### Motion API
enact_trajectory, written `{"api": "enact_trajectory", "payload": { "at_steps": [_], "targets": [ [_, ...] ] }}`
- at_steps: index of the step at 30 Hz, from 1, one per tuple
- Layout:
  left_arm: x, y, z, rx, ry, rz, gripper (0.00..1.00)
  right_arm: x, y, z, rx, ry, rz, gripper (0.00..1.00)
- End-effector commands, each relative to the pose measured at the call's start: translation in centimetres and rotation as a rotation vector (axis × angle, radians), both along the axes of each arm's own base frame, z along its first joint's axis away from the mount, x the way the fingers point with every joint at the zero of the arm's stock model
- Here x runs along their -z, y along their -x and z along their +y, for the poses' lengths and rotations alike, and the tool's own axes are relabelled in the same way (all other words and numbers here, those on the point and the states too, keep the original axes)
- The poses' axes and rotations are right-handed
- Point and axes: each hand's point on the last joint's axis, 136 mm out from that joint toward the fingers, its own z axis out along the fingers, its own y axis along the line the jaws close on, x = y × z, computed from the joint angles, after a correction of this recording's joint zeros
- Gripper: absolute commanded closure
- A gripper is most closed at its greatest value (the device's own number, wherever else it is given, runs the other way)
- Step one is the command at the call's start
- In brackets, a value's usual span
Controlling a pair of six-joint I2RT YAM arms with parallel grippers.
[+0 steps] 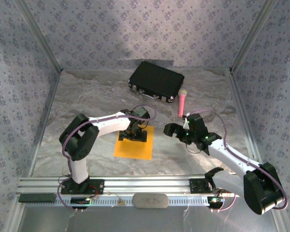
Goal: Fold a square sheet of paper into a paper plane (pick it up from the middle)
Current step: First fold the square sheet of paper in half at the center of the table.
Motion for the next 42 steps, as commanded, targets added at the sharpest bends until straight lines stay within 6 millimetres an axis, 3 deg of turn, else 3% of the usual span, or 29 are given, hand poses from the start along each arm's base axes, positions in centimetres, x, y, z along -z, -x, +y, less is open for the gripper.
{"api": "enact_trajectory", "payload": {
  "at_steps": [1,19,26,34,42],
  "targets": [
    [2.4,1.2,-0.7,0.014,0.021,0.064,0.06,-0.6,-0.2,0.3,-0.008,-0.002,-0.01,0.01],
    [1.9,1.3,-0.8,0.035,-0.017,0.055,0.11,-0.4,-0.5,0.4,-0.005,0.004,-0.002,0.01],
    [0.3,0.9,-1.6,0.032,0.033,0.013,0.29,-0.6,-0.6,0.3,0.003,0.009,0.001,0.01],
    [-2.4,-0.8,-2.7,0.008,0.119,-0.095,0.57,-0.3,-0.6,0.0,0.026,0.025,0.026,0.01],
    [-4.9,-1.4,-3.3,-0.043,0.251,-0.151,0.66,0.3,-0.7,-1.1,0.087,0.074,0.083,0.01]
  ]
}}
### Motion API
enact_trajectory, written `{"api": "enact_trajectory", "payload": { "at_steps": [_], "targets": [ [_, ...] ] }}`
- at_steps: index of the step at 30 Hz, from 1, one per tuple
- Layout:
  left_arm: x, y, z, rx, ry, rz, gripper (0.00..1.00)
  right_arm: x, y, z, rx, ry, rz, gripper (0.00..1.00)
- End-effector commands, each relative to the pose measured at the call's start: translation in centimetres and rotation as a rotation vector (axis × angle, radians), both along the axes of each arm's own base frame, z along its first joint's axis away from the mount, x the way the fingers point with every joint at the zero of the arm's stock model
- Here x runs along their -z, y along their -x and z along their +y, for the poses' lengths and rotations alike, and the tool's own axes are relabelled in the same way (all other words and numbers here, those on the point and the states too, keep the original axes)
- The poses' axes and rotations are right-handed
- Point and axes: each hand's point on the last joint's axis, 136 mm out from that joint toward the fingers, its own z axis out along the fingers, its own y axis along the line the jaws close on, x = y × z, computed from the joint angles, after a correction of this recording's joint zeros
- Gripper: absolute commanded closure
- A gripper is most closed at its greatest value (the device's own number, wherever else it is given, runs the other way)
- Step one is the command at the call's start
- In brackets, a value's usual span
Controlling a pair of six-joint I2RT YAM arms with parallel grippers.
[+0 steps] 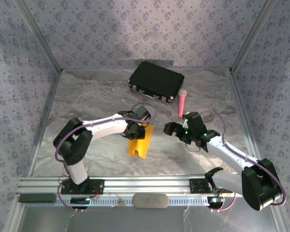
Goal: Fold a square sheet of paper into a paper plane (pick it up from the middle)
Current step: First fold the square sheet of paper in half at the center of the table.
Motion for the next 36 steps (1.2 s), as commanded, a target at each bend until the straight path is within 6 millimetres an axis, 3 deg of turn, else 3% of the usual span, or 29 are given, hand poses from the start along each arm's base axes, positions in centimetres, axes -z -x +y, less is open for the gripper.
{"api": "enact_trajectory", "payload": {
  "at_steps": [1,7,13,18,24,29,36],
  "targets": [
    [-2.3,-0.5,-0.9,-0.032,0.131,-0.028,0.66,-0.3,-0.3,-0.9,0.069,0.037,0.04,0.01],
    [-5.4,-1.3,-2.4,-0.103,0.447,-0.018,0.65,-1.5,-0.6,-0.5,0.052,0.003,0.005,0.01],
    [-8.1,-2.0,-4.6,-0.109,0.709,-0.023,0.64,-1.2,-0.7,-2.1,0.122,0.025,-0.023,0.01],
    [-7.0,-1.7,-5.7,-0.118,0.744,0.015,0.64,-0.8,-0.7,-2.5,0.163,-0.016,-0.006,0.01],
    [-5.6,-1.4,-6.8,-0.116,0.769,0.032,0.64,-1.8,-0.8,-2.6,0.16,-0.026,-0.035,0.01],
    [-4.7,-1.4,-7.6,-0.112,0.785,0.052,0.64,-2.9,-0.5,-0.8,0.031,-0.084,-0.139,0.01],
    [-3.2,-1.2,-8.1,-0.12,0.805,0.085,0.64,-3.6,-0.7,-1.1,0.038,-0.077,-0.189,0.01]
  ]
}}
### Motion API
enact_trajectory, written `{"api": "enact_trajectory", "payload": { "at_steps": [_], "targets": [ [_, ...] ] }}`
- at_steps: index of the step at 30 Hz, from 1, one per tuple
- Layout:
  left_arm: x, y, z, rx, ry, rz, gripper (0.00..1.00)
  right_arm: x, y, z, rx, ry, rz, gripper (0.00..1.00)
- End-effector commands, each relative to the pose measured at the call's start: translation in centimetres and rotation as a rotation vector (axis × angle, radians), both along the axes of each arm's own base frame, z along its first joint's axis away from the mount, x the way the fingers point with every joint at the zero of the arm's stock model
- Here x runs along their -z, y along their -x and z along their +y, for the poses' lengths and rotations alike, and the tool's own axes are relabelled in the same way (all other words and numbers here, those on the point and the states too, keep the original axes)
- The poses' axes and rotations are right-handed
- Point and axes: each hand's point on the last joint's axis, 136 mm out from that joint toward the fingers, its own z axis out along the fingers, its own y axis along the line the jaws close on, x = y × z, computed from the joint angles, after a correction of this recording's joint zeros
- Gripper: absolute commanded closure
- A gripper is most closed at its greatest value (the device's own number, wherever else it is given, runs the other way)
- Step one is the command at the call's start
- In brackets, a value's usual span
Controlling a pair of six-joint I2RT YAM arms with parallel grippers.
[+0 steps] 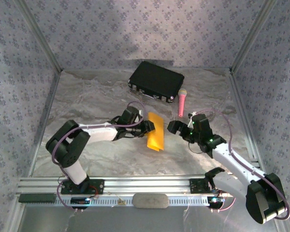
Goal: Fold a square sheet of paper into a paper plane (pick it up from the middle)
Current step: First fold the square sheet of paper in half at the center of the table.
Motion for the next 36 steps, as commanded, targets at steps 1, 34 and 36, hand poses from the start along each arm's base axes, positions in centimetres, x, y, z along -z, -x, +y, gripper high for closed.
{"api": "enact_trajectory", "payload": {
  "at_steps": [1,34,36],
  "targets": [
    [0.2,0.4,-0.6,0.017,0.039,0.006,0.64,-0.8,-0.3,0.1,-0.004,-0.004,-0.046,0.01],
    [4.1,1.5,3.7,0.026,-0.242,-0.021,0.45,0.4,0.0,4.0,-0.146,-0.044,0.088,0.03],
    [4.0,1.6,4.0,0.031,-0.275,-0.036,0.44,0.4,0.1,4.3,-0.16,-0.051,0.088,0.03]
  ]
}}
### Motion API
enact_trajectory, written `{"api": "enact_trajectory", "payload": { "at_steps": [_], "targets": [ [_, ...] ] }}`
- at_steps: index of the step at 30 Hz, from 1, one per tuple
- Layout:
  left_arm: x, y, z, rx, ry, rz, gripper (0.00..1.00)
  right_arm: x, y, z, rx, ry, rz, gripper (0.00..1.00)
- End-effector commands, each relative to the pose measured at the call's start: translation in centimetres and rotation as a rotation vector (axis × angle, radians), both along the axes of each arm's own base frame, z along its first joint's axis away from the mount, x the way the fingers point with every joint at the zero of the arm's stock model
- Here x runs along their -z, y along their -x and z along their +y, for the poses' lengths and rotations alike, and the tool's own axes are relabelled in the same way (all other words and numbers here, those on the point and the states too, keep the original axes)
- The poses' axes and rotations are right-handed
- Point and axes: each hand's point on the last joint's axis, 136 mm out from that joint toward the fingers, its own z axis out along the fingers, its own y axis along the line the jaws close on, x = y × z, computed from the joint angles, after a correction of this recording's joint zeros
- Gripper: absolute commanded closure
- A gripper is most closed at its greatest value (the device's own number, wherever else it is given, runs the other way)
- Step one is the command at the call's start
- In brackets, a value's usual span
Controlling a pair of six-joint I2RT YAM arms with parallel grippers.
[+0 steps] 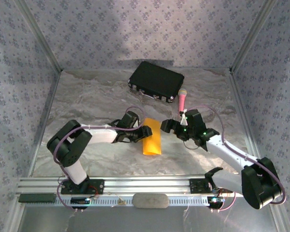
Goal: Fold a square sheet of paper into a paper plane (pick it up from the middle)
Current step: First fold the square sheet of paper in half at the center of the table.
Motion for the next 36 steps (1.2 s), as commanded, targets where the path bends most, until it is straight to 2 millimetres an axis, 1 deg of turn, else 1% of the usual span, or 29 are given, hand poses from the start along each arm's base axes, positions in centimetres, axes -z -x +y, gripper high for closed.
{"api": "enact_trajectory", "payload": {
  "at_steps": [1,6,10,17,23,27,36],
  "targets": [
    [-0.1,0.2,1.2,0.018,-0.103,-0.032,0.43,0.1,0.3,0.6,-0.028,-0.016,0.011,0.03],
    [-0.6,-0.1,2.0,0.02,-0.148,-0.063,0.4,0.5,0.3,1.1,-0.04,-0.018,0.022,0.03],
    [-0.8,-0.2,2.4,0.022,-0.171,-0.082,0.4,0.9,0.3,1.3,-0.041,-0.015,0.03,0.03],
    [-0.7,-0.2,3.1,0.038,-0.224,-0.083,0.43,1.9,0.4,1.1,-0.014,-0.015,0.065,0.06],
    [-0.8,-0.2,2.8,0.047,-0.214,-0.078,0.49,2.2,0.4,1.1,-0.013,-0.011,0.075,0.05],
    [-0.6,-0.1,2.8,0.045,-0.215,-0.074,0.51,2.3,0.4,1.2,-0.016,-0.011,0.079,0.05],
    [-0.3,-0.1,3.2,0.026,-0.229,-0.066,0.52,3.0,0.3,1.4,-0.008,-0.005,0.107,0.12]
  ]
}}
